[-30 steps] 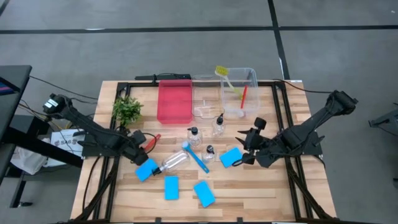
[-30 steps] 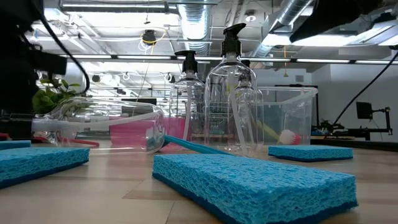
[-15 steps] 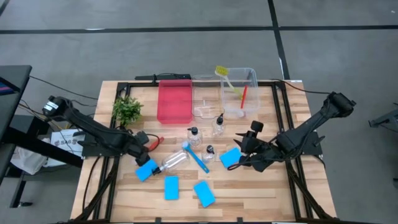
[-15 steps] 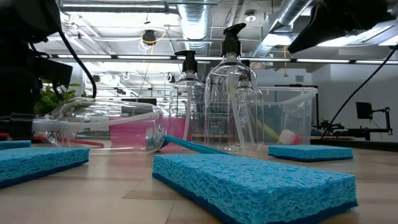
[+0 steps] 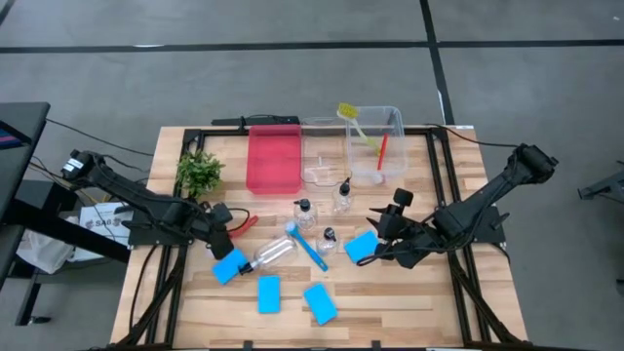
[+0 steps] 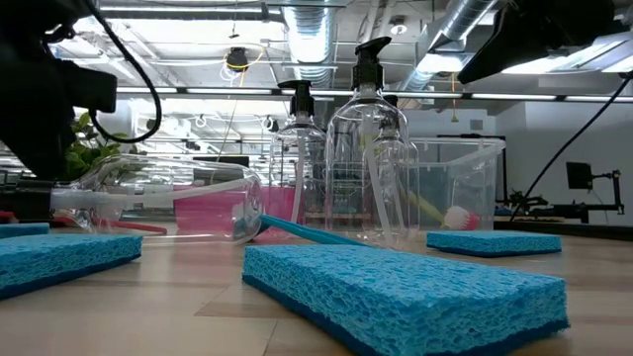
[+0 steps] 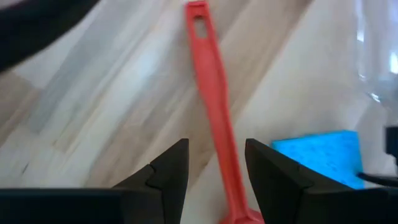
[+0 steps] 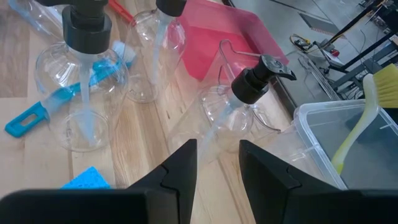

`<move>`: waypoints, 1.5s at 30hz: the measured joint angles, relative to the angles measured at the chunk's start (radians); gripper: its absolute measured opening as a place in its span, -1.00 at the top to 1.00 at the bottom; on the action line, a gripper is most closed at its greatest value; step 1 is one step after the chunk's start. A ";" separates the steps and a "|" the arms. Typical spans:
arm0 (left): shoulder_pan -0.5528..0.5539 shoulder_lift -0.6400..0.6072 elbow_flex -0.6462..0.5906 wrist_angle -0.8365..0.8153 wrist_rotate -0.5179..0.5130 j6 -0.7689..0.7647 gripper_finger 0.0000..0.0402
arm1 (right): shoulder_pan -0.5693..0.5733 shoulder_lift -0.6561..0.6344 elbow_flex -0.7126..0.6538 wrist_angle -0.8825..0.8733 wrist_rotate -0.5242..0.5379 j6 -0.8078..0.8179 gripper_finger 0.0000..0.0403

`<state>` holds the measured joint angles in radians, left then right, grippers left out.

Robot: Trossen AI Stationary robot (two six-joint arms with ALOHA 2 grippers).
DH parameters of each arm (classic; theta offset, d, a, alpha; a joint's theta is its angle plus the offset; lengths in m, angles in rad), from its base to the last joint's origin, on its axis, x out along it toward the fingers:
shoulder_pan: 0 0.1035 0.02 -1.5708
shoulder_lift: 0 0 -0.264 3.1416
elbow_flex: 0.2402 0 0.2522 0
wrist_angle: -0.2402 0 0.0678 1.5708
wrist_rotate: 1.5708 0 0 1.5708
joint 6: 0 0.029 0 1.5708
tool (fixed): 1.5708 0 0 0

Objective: Pick & Place Kitchen Sink Supplies
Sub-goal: Put the orange kitchen brush into the white bin

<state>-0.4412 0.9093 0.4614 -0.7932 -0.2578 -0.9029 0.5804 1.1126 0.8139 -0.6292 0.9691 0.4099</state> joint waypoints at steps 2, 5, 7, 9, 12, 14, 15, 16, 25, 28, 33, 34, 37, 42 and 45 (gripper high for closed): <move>-0.001 0.012 0.000 0.018 0.027 0.035 0.21 | 0.000 0.000 0.000 0.000 0.000 0.000 0.44; -0.001 0.044 0.000 0.048 0.027 0.057 0.21 | 0.000 0.000 0.000 0.000 0.000 0.000 0.44; -0.001 0.077 0.000 0.065 0.027 0.061 0.21 | 0.000 0.000 0.000 0.000 0.000 0.000 0.44; -0.002 0.114 0.000 0.068 0.027 0.057 0.21 | 0.000 0.000 0.000 0.000 0.000 0.000 0.44; -0.001 0.187 0.000 0.069 0.026 0.053 0.21 | 0.000 0.000 0.000 0.000 0.000 0.001 0.44; -0.001 0.242 0.001 0.073 0.022 0.052 0.21 | 0.000 0.000 0.000 0.000 0.000 0.001 0.44; -0.001 0.267 0.001 0.072 0.022 0.051 0.21 | 0.000 0.000 0.000 0.000 0.000 0.002 0.44; -0.001 0.292 0.001 0.074 0.022 0.050 0.21 | 0.000 0.000 0.000 0.000 0.000 0.002 0.44; -0.002 0.321 0.003 0.096 0.027 0.051 0.36 | 0.000 0.000 0.000 0.000 -0.001 0.002 0.44; -0.001 0.278 -0.002 0.094 0.027 0.053 0.58 | 0.000 0.000 0.000 0.000 -0.001 0.002 0.44; -0.001 0.238 -0.001 0.095 -0.001 0.053 0.75 | 0.000 0.000 0.000 0.000 -0.002 0.002 0.44; -0.001 0.235 -0.001 0.095 -0.005 0.053 0.75 | 0.000 0.000 0.000 0.000 -0.002 0.002 0.44; -0.001 0.229 0.000 0.094 -0.009 0.053 0.75 | 0.000 0.000 0.000 0.000 -0.002 0.002 0.44; -0.001 0.229 0.000 0.092 0.024 0.058 0.71 | 0.000 0.000 0.000 0.000 -0.003 0.002 0.44; -0.001 0.229 0.000 0.091 0.052 0.061 0.73 | 0.000 0.000 0.000 0.000 -0.003 0.002 0.44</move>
<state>-0.4423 1.1385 0.4618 -0.7021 -0.2060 -0.8416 0.5804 1.1126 0.8139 -0.6289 0.9660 0.4114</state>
